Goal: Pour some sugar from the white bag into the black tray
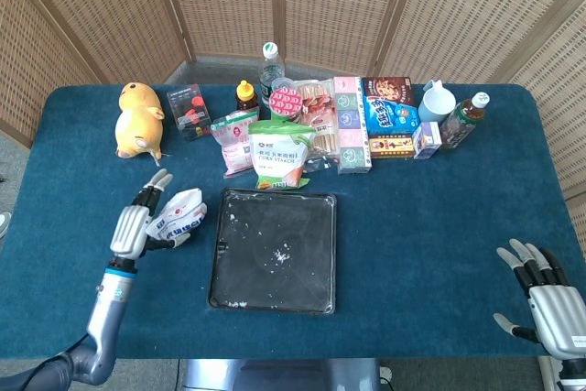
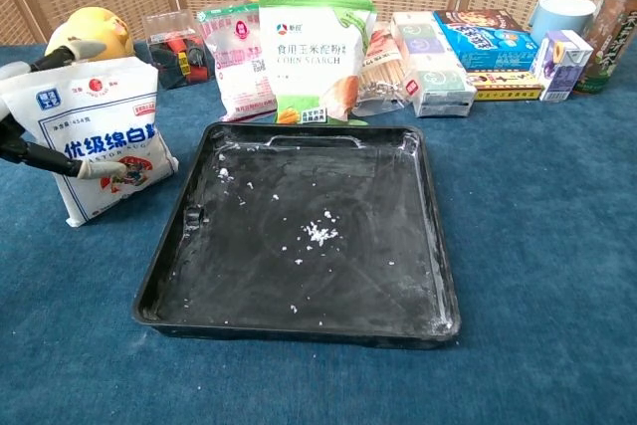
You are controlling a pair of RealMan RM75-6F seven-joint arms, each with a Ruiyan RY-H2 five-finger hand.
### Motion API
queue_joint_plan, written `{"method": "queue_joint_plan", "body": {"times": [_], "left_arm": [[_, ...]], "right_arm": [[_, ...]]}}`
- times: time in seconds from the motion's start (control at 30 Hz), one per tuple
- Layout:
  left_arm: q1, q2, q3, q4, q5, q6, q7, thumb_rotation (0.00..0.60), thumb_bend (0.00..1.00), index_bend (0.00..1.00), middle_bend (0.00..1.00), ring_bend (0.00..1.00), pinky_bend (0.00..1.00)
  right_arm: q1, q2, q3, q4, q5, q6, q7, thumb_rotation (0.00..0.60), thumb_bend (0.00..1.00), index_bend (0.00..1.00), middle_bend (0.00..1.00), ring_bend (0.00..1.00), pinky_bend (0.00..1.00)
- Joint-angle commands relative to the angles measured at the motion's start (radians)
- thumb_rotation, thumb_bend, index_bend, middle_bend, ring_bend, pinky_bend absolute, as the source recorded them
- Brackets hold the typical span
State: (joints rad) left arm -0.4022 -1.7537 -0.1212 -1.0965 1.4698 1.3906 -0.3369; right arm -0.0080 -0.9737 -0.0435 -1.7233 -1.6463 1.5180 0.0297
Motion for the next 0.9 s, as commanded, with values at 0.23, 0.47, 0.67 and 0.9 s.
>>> {"method": "queue_joint_plan", "body": {"times": [0.23,0.47,0.67,0.9], "left_arm": [[0.040,0.072,0.048,-0.102,0.083,0.087,-0.024,0.600,0.04,0.01,0.00,0.05,0.15],[0.110,0.224,0.098,-0.307,0.148,0.193,0.035,0.600,0.04,0.01,0.00,0.05,0.14],[0.161,0.353,0.122,-0.444,0.170,0.246,0.114,0.600,0.04,0.01,0.00,0.04,0.13],[0.242,0.516,0.127,-0.534,0.121,0.297,0.192,0.600,0.04,0.01,0.00,0.04,0.13]], "right_arm": [[-0.001,0.002,-0.003,-0.004,-0.003,0.000,-0.003,0.600,0.00,0.13,0.03,0.03,0.00],[-0.004,0.009,-0.004,-0.010,-0.006,0.008,0.004,0.600,0.00,0.13,0.03,0.03,0.00],[-0.008,0.013,-0.005,-0.013,-0.014,0.017,0.006,0.600,0.00,0.13,0.03,0.03,0.00],[-0.010,0.015,-0.003,-0.014,-0.014,0.024,0.004,0.600,0.00,0.13,0.03,0.03,0.00]]}}
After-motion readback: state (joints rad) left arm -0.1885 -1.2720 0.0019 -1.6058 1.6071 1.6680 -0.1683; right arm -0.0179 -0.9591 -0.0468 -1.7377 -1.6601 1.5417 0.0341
